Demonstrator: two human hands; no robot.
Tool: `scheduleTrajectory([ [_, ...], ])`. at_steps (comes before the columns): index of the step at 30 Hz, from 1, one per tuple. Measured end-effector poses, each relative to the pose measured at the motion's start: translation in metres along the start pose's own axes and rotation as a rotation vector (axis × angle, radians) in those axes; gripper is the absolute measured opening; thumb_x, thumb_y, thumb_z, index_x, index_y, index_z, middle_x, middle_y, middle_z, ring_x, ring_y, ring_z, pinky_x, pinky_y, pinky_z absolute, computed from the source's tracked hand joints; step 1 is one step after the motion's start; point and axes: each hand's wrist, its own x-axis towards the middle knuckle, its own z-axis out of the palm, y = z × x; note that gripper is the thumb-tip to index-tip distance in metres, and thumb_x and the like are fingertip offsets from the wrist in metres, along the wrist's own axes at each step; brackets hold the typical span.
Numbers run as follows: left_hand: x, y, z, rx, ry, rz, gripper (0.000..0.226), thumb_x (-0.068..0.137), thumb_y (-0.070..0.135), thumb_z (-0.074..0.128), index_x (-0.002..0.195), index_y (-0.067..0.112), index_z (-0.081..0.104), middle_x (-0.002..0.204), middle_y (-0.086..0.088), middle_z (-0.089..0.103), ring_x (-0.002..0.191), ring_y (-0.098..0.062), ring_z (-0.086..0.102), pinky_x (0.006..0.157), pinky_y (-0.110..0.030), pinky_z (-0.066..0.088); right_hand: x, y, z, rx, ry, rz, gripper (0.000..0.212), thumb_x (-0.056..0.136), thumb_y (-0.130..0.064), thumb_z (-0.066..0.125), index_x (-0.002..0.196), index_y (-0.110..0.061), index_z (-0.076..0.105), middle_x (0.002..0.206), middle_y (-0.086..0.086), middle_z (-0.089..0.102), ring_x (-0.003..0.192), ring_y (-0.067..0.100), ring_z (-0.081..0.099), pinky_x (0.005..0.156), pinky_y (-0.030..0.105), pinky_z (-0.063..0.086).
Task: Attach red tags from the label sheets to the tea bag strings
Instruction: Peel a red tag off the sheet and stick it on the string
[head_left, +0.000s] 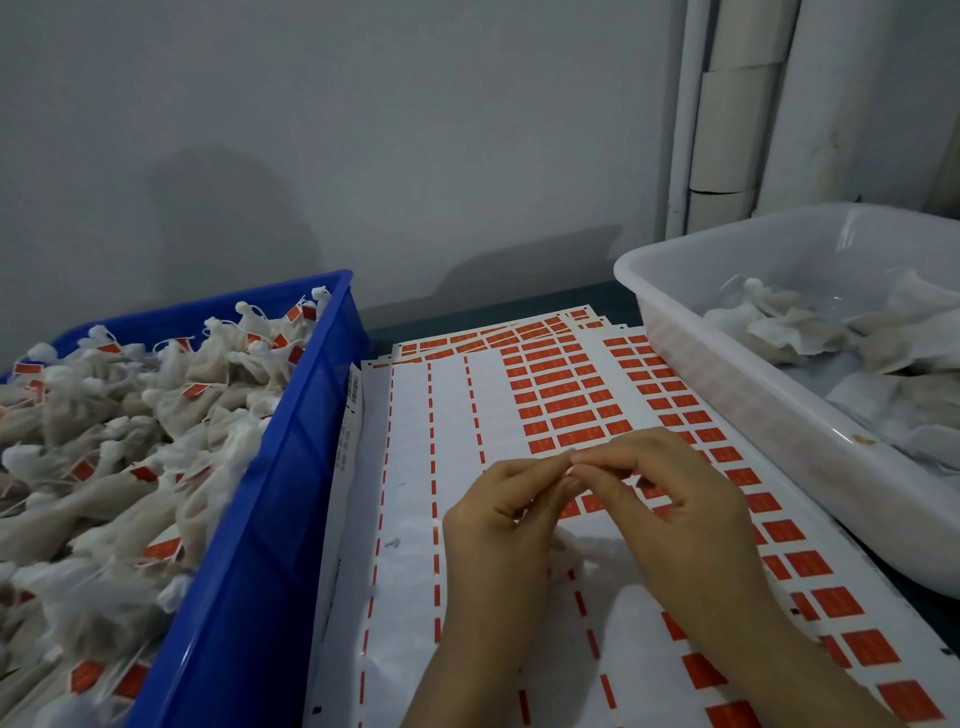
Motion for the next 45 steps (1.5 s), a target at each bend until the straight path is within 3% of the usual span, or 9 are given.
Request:
scheduleTrajectory([
  [2, 0.002, 0.003, 0.0, -0.07, -0.051, -0.101, 0.018, 0.067, 0.039, 0.059, 0.079, 0.051, 0.063, 0.078, 0.032, 0.066, 0.085, 0.008, 0.062, 0.068, -0.009, 0.053, 0.002, -0.001, -0.001, 0.03, 0.002, 0.03, 0.017, 0.072, -0.046, 0.054, 0.089, -0.048, 0.052, 0.087, -0.034, 0.053, 0.095, -0.02, 0.048, 0.071, -0.007, 0.035],
  [6, 0.005, 0.009, -0.003, -0.226, -0.097, -0.279, 0.01, 0.062, 0.044, 0.061, 0.066, 0.05, 0.068, 0.077, 0.026, 0.07, 0.077, 0.006, 0.065, 0.053, -0.009, 0.05, 0.008, -0.001, -0.001, 0.197, -0.001, 0.258, 0.039, 0.057, -0.067, 0.049, 0.093, -0.052, 0.049, 0.08, -0.05, 0.051, 0.084, -0.032, 0.044, 0.054, -0.008, 0.033],
  [9, 0.006, 0.007, -0.006, -0.333, -0.075, -0.356, 0.019, 0.063, 0.039, 0.064, 0.08, 0.039, 0.071, 0.081, 0.02, 0.072, 0.075, 0.002, 0.067, 0.055, -0.01, 0.051, 0.007, 0.0, 0.002, 0.257, -0.092, 0.328, 0.044, 0.049, -0.066, 0.055, 0.089, -0.048, 0.051, 0.073, -0.042, 0.056, 0.076, -0.029, 0.049, 0.05, -0.005, 0.036],
  [12, 0.007, 0.006, -0.008, -0.41, -0.068, -0.414, 0.022, 0.061, 0.038, 0.066, 0.08, 0.031, 0.074, 0.084, 0.011, 0.074, 0.075, -0.004, 0.069, 0.06, -0.016, 0.055, 0.004, -0.001, 0.003, 0.269, -0.153, 0.318, 0.03, 0.055, -0.052, 0.061, 0.084, -0.046, 0.053, 0.072, -0.045, 0.057, 0.075, -0.026, 0.053, 0.051, -0.005, 0.036],
  [17, 0.008, 0.007, -0.008, -0.46, -0.072, -0.436, 0.024, 0.062, 0.035, 0.066, 0.082, 0.024, 0.075, 0.082, 0.004, 0.075, 0.073, -0.01, 0.071, 0.057, -0.016, 0.054, 0.004, -0.001, -0.001, 0.224, -0.093, 0.293, 0.017, 0.061, -0.045, 0.06, 0.077, -0.045, 0.055, 0.067, -0.047, 0.054, 0.074, -0.027, 0.052, 0.051, -0.006, 0.034],
  [22, 0.008, 0.006, -0.009, -0.475, -0.092, -0.458, 0.028, 0.06, 0.036, 0.066, 0.083, 0.021, 0.074, 0.079, 0.003, 0.074, 0.064, -0.008, 0.069, 0.054, -0.017, 0.053, 0.001, -0.001, 0.0, 0.196, -0.109, 0.255, 0.018, 0.06, -0.046, 0.058, 0.077, -0.049, 0.053, 0.065, -0.05, 0.051, 0.075, -0.029, 0.049, 0.054, -0.008, 0.033],
  [27, 0.009, 0.004, -0.009, -0.491, -0.12, -0.467, 0.032, 0.06, 0.037, 0.067, 0.086, 0.019, 0.073, 0.082, 0.002, 0.074, 0.072, -0.013, 0.071, 0.061, -0.019, 0.055, 0.001, -0.001, 0.0, 0.183, -0.103, 0.231, 0.016, 0.062, -0.044, 0.058, 0.077, -0.05, 0.053, 0.066, -0.049, 0.052, 0.075, -0.027, 0.051, 0.056, -0.007, 0.034],
  [39, 0.009, 0.003, -0.008, -0.49, -0.121, -0.446, 0.027, 0.06, 0.034, 0.067, 0.081, 0.019, 0.072, 0.077, 0.001, 0.074, 0.067, -0.012, 0.07, 0.057, -0.018, 0.053, 0.0, 0.001, 0.001, 0.193, -0.072, 0.197, 0.013, 0.065, -0.041, 0.056, 0.075, -0.047, 0.054, 0.061, -0.045, 0.054, 0.069, -0.021, 0.055, 0.056, -0.007, 0.036],
  [45, 0.008, 0.002, -0.008, -0.503, -0.134, -0.435, 0.031, 0.06, 0.038, 0.067, 0.082, 0.017, 0.072, 0.081, -0.001, 0.074, 0.073, -0.016, 0.071, 0.061, -0.02, 0.053, -0.001, 0.002, 0.001, 0.186, -0.09, 0.201, 0.01, 0.068, -0.043, 0.053, 0.078, -0.044, 0.057, 0.065, -0.04, 0.058, 0.072, -0.017, 0.057, 0.059, -0.005, 0.038],
])
